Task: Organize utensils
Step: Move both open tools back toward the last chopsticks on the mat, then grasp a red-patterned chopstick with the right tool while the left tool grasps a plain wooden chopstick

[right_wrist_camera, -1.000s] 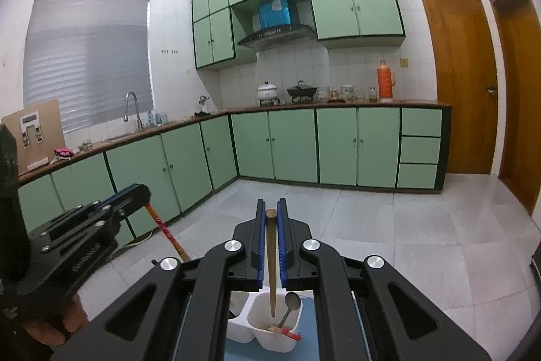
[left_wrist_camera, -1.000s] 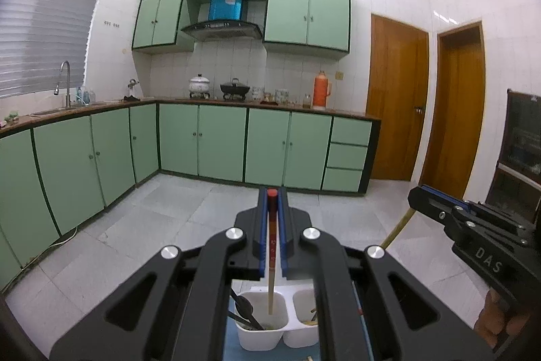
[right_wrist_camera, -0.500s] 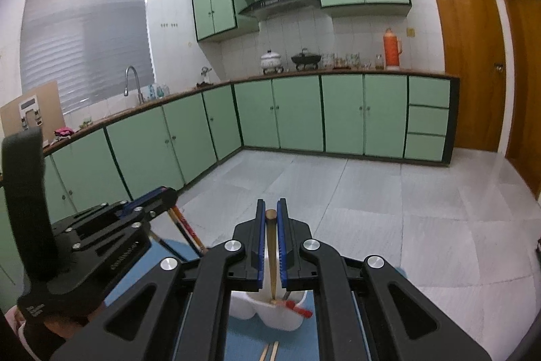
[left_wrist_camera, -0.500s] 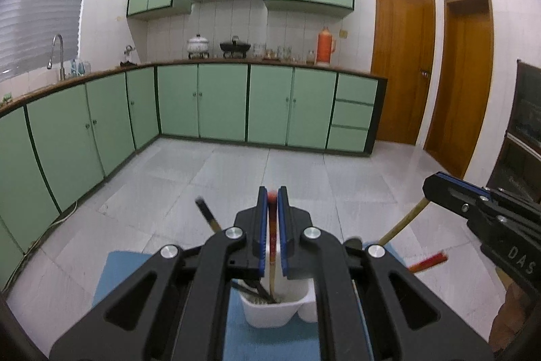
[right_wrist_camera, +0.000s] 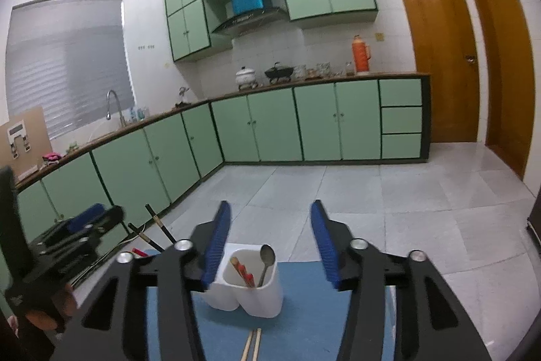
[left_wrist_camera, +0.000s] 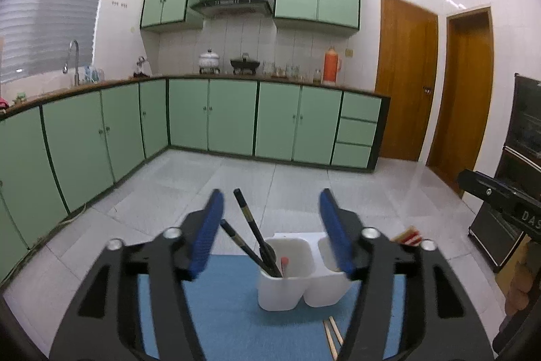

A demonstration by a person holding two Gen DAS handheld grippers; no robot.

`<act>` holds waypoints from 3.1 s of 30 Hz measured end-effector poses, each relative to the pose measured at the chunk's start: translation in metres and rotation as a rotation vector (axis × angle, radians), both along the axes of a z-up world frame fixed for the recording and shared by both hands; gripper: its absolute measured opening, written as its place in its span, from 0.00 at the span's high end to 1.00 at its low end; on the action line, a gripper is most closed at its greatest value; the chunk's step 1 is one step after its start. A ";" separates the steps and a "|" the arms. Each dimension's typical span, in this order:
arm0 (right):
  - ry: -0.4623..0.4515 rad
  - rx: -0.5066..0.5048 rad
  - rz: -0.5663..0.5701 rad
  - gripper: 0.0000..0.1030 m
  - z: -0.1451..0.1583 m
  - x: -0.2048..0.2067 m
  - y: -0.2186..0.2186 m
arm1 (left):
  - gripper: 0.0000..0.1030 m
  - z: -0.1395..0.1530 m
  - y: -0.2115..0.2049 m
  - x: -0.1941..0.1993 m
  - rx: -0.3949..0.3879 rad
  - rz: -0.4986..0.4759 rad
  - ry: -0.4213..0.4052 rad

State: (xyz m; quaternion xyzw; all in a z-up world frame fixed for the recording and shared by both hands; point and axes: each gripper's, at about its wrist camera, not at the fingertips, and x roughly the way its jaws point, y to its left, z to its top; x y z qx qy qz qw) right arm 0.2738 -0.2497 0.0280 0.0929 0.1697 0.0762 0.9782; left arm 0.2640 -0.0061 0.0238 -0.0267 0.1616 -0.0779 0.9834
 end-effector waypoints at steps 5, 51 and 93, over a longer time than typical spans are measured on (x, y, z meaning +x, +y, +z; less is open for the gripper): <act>0.000 0.003 -0.028 0.34 -0.012 -0.038 -0.002 | 0.18 0.001 -0.002 -0.043 0.011 -0.005 -0.028; 0.481 -0.137 0.076 0.76 -0.221 -0.155 0.083 | 0.09 -0.151 0.014 -0.157 0.095 0.045 0.308; 0.433 -0.074 -0.033 0.95 -0.205 -0.168 0.012 | 0.28 -0.195 -0.084 -0.149 0.112 -0.117 0.460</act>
